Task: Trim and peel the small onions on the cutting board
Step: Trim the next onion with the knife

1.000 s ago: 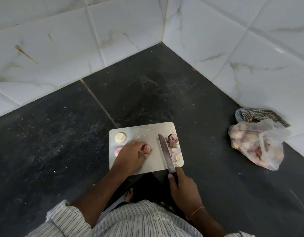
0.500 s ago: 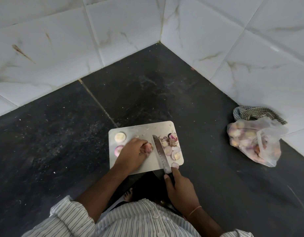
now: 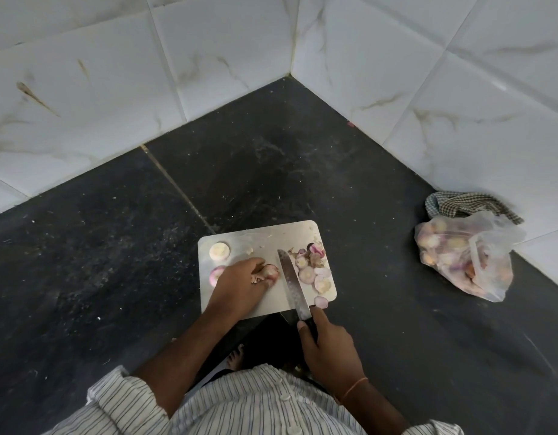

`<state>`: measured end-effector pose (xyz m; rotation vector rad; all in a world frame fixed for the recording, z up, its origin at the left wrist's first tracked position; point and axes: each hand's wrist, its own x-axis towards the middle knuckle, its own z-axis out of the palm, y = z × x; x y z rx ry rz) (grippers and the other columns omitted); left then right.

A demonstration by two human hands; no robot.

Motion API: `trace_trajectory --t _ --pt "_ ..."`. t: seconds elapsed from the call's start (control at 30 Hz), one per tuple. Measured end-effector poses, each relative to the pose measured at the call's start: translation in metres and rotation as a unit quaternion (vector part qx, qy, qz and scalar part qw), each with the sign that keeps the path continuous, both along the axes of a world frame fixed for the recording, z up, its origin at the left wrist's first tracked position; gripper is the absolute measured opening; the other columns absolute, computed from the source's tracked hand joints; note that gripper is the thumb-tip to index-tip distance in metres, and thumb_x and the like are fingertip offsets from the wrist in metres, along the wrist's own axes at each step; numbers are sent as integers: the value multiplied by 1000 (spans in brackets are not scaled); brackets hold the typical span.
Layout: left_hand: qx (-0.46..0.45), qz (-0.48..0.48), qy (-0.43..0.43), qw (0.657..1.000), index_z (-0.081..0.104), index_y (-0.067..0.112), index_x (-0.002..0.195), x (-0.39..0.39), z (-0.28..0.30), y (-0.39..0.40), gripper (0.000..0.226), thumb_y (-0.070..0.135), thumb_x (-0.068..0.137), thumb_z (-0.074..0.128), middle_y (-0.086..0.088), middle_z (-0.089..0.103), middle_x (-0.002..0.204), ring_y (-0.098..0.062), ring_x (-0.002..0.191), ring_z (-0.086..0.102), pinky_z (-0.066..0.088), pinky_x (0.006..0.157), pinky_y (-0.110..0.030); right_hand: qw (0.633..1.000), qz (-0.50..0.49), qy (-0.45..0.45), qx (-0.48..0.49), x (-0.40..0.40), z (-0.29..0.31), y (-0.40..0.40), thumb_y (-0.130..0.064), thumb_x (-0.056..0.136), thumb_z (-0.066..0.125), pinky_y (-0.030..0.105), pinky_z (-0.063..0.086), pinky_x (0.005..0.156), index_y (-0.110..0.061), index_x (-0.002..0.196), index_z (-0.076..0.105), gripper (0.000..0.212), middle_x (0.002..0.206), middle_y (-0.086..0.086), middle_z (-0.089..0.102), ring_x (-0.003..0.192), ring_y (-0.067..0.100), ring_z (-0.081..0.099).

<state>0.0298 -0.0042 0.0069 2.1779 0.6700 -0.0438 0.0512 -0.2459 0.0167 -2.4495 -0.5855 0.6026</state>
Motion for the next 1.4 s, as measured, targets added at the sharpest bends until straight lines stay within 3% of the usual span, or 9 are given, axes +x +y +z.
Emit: trace_trajectory --t 0.1,0.27,0.37,0.57,0.7,0.93,1.13,1.33,1.4 --pt "22 -7 28 999 73 30 135 2 -2 5 48 55 95 73 14 74 130 -8 121 67 42 98 -24 1000 9 0 -1 -2 3 3 -46 105 49 46 51 56 -33 111 51 15 71 -5 65 61 19 64" --pt "48 -15 38 998 77 36 122 2 -4 8 34 57 97 66 18 78 113 -7 108 68 47 103 -39 999 24 6 -20 -8 5 6 -46 107 46 43 52 60 -30 102 52 18 74 -7 63 65 16 63" --pt "53 -26 39 997 78 38 118 2 -3 8 35 61 99 60 20 77 106 -5 100 67 50 105 -47 999 34 8 -35 -8 7 8 -45 109 45 37 45 57 -29 97 48 19 72 -8 59 66 16 62" --pt "24 -20 31 999 79 36 118 -1 -9 11 44 69 97 59 20 75 104 -4 99 67 51 106 -53 998 44 2 -54 -10 13 14 -46 111 40 30 32 52 -29 95 45 24 68 -10 53 60 13 53" --pt "12 -5 21 1000 80 36 117 -1 -8 9 38 65 98 62 20 76 110 -5 102 67 50 108 -53 997 51 8 -57 -11 17 18 -44 111 39 23 29 49 -28 94 46 24 68 -10 52 57 11 50" --pt "11 -17 28 999 82 33 114 0 -2 9 34 58 101 63 18 74 100 -5 94 66 53 103 -49 995 58 5 -86 -11 23 23 -44 112 37 23 26 47 -29 94 43 24 69 -9 50 56 9 47" --pt "20 -17 26 999 79 30 129 1 1 7 42 58 101 65 12 74 116 -6 103 66 47 92 -28 995 49 8 -85 -12 21 24 -43 112 37 23 28 47 -28 93 43 25 68 -9 52 55 11 50" --pt "8 -16 36 999 78 31 130 1 0 9 43 57 96 71 12 76 122 -6 107 67 53 102 -38 997 40 9 -71 -11 17 24 -42 112 37 26 32 50 -26 92 44 27 68 -7 54 56 12 51" --pt "2 -19 35 999 76 31 131 1 0 10 41 54 97 72 15 76 125 -4 110 67 52 101 -31 998 30 6 -60 -9 16 24 -41 112 39 28 33 51 -26 91 44 26 68 -7 55 57 13 52"
